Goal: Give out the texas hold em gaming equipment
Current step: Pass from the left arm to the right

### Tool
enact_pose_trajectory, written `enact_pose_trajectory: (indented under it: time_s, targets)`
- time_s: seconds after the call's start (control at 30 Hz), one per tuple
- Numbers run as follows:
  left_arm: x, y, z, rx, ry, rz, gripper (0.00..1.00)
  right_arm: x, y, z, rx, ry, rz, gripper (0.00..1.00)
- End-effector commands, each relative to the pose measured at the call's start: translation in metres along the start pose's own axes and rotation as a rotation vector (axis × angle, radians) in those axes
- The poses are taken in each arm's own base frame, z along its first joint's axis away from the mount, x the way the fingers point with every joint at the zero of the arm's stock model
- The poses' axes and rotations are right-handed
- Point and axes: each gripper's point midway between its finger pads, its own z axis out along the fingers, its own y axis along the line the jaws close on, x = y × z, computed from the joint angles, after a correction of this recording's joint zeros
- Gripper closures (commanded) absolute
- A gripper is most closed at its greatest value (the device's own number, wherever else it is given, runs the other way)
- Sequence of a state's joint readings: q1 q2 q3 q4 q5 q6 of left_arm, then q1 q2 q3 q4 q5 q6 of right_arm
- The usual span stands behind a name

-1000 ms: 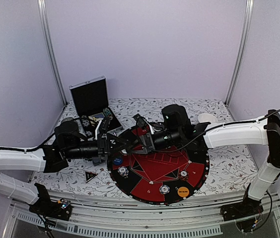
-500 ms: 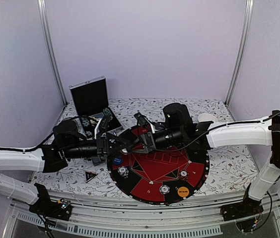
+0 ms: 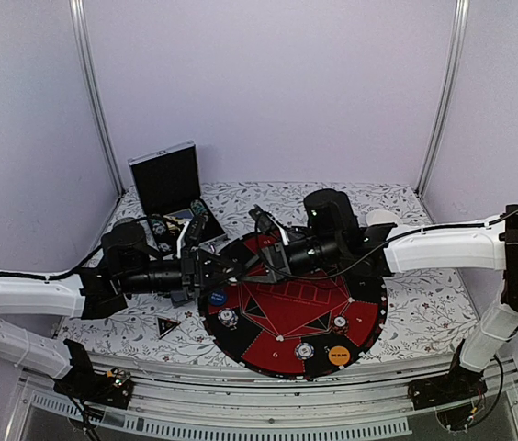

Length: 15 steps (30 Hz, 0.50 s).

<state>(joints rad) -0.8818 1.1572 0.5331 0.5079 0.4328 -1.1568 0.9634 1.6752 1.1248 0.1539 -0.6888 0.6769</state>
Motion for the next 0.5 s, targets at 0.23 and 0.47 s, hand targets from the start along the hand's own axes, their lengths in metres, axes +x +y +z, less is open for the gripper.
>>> enact_pose_trajectory:
  time_s: [0.23, 0.47]
  targets:
    - [-0.0070, 0.0018, -0.0017, -0.004, -0.032, -0.002, 0.94, -0.0030, 0.0041, -0.0098, 0.015, -0.011, -0.007, 0.91]
    - [-0.0069, 0.0023, -0.0018, -0.006, -0.031, -0.003, 1.00, -0.0014, 0.0045, -0.0124, 0.025, -0.008, -0.008, 0.74]
